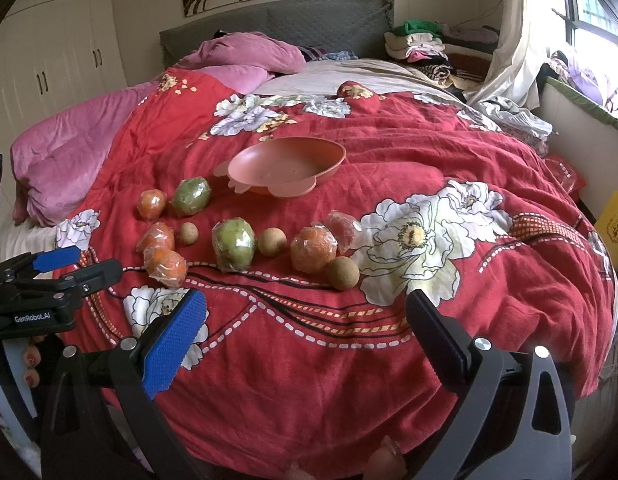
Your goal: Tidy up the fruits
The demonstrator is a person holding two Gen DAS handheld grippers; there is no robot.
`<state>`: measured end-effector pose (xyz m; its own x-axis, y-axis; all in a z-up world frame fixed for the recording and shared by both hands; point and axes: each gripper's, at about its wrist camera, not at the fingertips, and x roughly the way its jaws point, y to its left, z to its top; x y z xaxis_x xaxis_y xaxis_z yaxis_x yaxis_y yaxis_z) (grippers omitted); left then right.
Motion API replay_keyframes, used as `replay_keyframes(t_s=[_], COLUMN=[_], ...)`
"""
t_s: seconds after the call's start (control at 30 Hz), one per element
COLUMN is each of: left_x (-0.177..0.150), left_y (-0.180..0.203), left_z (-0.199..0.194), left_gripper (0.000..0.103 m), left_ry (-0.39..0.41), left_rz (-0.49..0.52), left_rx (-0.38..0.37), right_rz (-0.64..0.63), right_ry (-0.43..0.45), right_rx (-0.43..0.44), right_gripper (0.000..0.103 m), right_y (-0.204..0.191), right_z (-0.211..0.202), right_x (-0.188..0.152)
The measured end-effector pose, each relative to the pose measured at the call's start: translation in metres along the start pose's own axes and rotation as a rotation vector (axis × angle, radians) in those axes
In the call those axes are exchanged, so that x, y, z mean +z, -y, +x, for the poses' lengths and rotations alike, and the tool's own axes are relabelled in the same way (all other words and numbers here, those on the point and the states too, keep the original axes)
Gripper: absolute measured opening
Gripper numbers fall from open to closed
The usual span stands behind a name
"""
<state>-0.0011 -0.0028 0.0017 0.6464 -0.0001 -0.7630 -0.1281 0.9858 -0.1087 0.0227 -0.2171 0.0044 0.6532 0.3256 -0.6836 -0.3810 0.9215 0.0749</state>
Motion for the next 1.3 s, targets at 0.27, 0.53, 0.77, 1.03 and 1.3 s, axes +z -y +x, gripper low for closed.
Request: replay_keyframes(t_s=[0.27, 0.53, 0.77, 1.03, 1.3], left_x=[0.000, -0.003, -0.005, 0.000, 0.006], left_y=[0.000, -0.005, -0.007, 0.009, 0.019], left_z=[0.002, 0.009, 0.017, 0.027, 0.044], left_gripper=[0.094, 0.094, 0.094, 0.084, 0.065], left_ry=[-0.013, -0.024, -0.050, -0.059, -0.086], left_rz=[0.003, -0.013, -0.022, 0.031, 0.054], left_rx=[-0.017, -0.034, -0.081, -0.122, -0.150], right_rz=[0.003, 0.001, 0.013, 0.028, -0.052], right_ry=[-0.001, -0.003, -0.008, -0.051, -0.094], right_rx=[0.000, 0.001, -0.008, -0.071, -0.072], right_gripper=[0.099, 0.099, 0.099, 0.099, 0.098], right_y=[0.002, 0.003, 0.010, 0.028, 0.028], right_z=[-0.001, 0.000, 0.002, 0.025, 0.047], right_x=[0.000, -0.001, -0.001, 0.007, 0.010])
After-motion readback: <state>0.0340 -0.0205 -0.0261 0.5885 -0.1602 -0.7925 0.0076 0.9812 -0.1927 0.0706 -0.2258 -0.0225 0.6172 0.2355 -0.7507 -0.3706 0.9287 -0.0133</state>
